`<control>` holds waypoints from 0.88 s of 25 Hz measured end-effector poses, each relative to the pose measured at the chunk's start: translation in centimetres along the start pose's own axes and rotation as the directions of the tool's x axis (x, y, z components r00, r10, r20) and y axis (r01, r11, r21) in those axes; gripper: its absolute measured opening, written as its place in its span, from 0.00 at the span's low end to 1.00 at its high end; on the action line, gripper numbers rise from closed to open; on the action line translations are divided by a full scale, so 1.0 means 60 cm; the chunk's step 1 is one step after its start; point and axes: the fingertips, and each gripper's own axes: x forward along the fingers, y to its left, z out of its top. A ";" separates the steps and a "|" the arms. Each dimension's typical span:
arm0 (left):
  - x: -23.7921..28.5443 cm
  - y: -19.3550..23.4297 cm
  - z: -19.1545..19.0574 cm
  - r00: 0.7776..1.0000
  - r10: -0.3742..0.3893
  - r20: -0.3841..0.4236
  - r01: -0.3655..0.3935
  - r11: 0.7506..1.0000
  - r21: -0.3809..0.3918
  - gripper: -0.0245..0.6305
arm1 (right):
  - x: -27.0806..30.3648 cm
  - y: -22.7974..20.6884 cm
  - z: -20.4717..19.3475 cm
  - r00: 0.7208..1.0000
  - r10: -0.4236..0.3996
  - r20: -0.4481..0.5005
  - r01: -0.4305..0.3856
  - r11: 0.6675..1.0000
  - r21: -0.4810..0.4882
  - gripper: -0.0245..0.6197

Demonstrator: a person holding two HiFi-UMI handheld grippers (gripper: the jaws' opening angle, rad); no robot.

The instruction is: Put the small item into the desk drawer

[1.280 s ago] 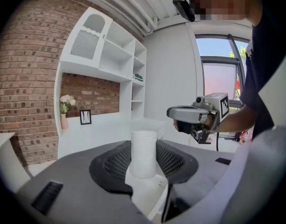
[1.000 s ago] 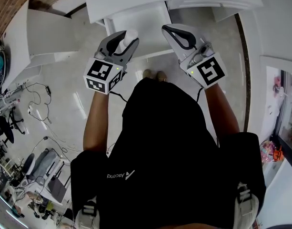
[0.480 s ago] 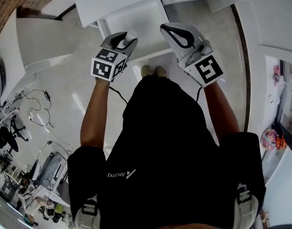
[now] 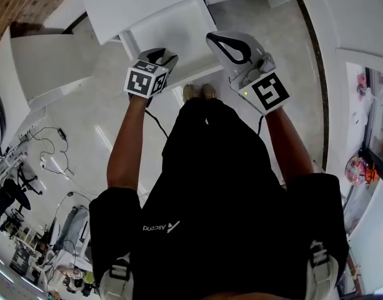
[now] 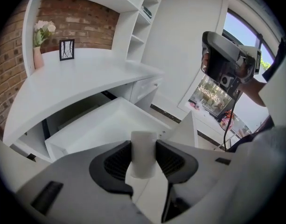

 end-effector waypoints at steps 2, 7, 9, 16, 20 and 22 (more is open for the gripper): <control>0.014 0.007 -0.010 1.000 -0.009 -0.026 0.009 1.000 -0.004 0.29 | 0.004 -0.003 -0.008 1.000 -0.007 -0.011 0.007 1.000 0.004 0.04; 0.046 0.014 -0.022 0.997 -0.027 -0.077 0.026 1.000 -0.014 0.29 | 0.000 -0.015 -0.030 0.998 -0.027 -0.054 0.027 1.000 0.003 0.04; 0.055 0.022 -0.025 0.995 -0.031 -0.099 0.029 0.999 -0.024 0.29 | 0.004 -0.018 -0.040 0.997 -0.030 -0.073 0.029 1.000 -0.005 0.04; 0.113 0.048 -0.061 0.975 -0.064 -0.214 0.057 0.998 -0.039 0.29 | 0.012 -0.036 -0.070 0.993 -0.044 -0.107 0.045 0.999 0.009 0.04; 0.145 0.051 -0.084 0.962 -0.092 -0.255 0.084 0.996 -0.044 0.29 | 0.014 -0.047 -0.081 0.991 -0.051 -0.123 0.053 0.998 0.015 0.04; 0.156 0.056 -0.093 0.957 -0.094 -0.273 0.085 0.995 -0.044 0.29 | 0.016 -0.052 -0.086 0.990 -0.054 -0.129 0.056 0.998 0.014 0.04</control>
